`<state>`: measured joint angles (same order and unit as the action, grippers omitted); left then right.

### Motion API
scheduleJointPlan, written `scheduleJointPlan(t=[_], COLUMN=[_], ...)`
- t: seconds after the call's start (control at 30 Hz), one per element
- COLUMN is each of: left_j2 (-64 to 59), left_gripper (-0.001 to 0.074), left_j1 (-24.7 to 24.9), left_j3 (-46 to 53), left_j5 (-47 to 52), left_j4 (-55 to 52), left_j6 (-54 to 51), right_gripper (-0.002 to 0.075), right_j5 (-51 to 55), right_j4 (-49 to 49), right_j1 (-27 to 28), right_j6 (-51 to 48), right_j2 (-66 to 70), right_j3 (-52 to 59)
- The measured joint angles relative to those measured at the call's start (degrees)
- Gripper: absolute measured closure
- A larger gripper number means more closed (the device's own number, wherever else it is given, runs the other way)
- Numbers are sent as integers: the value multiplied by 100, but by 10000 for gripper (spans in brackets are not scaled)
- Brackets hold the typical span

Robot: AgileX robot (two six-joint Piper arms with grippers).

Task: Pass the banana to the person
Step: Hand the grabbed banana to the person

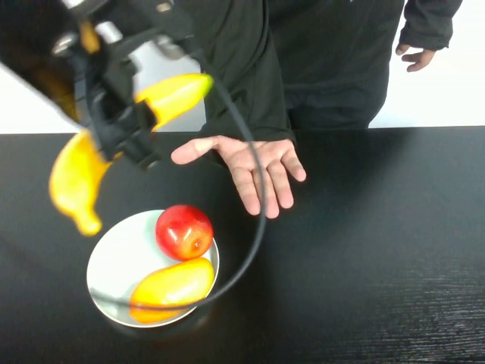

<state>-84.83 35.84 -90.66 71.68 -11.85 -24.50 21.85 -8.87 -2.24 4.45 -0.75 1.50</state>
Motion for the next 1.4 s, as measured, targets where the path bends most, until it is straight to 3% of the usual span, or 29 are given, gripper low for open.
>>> scheduleJointPlan(t=[0.4, 0.97, 1.2, 1.4], left_j2=[-2308, -2925, -2925, -2689], left_gripper=[431, 426, 223, 193], left_j1=[550, 560, 560, 568], left_j3=[-2150, -2373, -2373, -2373], left_j5=[-10, -32, -54, -44], left_j4=[120, 264, 273, 262], left_j6=[-1063, -1260, -1260, -1260], right_gripper=[736, 736, 736, 736], right_j5=[0, 0, 0, 0], right_j4=[0, 0, 0, 0], right_j1=[0, 0, 0, 0], right_j6=[0, 0, 0, 0], right_j2=[0, 0, 0, 0], right_j3=[0, 0, 0, 0])
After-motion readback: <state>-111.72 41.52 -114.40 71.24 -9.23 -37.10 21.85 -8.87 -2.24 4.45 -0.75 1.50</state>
